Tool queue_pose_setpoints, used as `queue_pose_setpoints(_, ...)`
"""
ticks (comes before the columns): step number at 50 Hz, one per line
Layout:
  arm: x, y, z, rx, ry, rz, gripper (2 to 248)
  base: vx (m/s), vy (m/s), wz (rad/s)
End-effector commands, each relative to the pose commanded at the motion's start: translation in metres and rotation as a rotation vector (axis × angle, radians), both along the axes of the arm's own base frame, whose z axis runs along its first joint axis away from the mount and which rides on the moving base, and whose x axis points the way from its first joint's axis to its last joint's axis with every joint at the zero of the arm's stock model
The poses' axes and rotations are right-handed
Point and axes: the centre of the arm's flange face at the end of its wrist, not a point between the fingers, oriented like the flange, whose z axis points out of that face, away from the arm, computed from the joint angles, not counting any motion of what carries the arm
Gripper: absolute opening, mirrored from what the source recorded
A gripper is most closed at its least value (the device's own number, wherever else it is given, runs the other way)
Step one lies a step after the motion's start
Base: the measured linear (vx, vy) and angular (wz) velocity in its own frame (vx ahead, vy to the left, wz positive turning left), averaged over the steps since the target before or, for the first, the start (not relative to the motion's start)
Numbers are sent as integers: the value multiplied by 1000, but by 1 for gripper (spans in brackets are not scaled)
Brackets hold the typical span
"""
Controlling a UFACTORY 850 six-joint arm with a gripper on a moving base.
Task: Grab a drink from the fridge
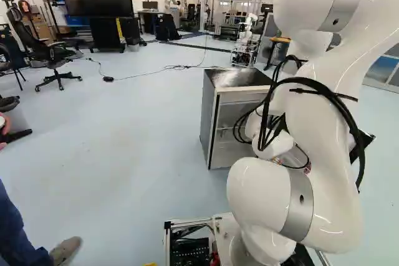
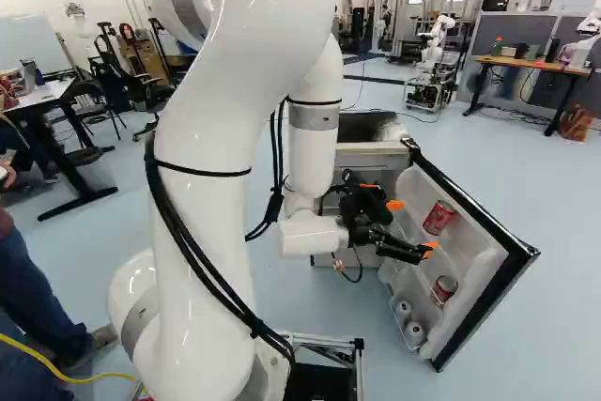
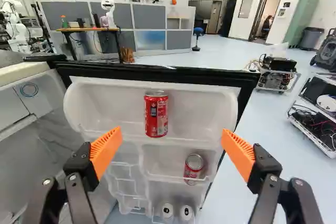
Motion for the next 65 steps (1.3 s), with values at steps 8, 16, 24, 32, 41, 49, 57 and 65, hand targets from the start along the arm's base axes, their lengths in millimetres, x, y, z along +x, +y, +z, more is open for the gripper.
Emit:
queue_pose_setpoints(8, 9, -2, -4, 19, 3, 4, 247, 0, 0, 0)
queue_pose_setpoints(16, 19, -9, -8, 39, 2, -1, 247, 0, 0, 0)
queue_pose_setpoints(24, 31, -19, -13, 57, 0, -11, 247, 0, 0, 0)
queue_pose_setpoints(32, 43, -30, -19, 74, -5, -24, 247, 0, 0, 0)
queue_pose_setpoints(41, 57, -45, -25, 93, -12, -39, 247, 0, 0, 0)
queue_pose_setpoints(49, 66, -58, -30, 110, -18, -57, 247, 0, 0, 0)
queue_pose_setpoints(57, 71, -73, -35, 128, -22, -79, 247, 0, 0, 0)
queue_pose_setpoints(65, 75, -86, -38, 136, -29, -100, 247, 0, 0, 0)
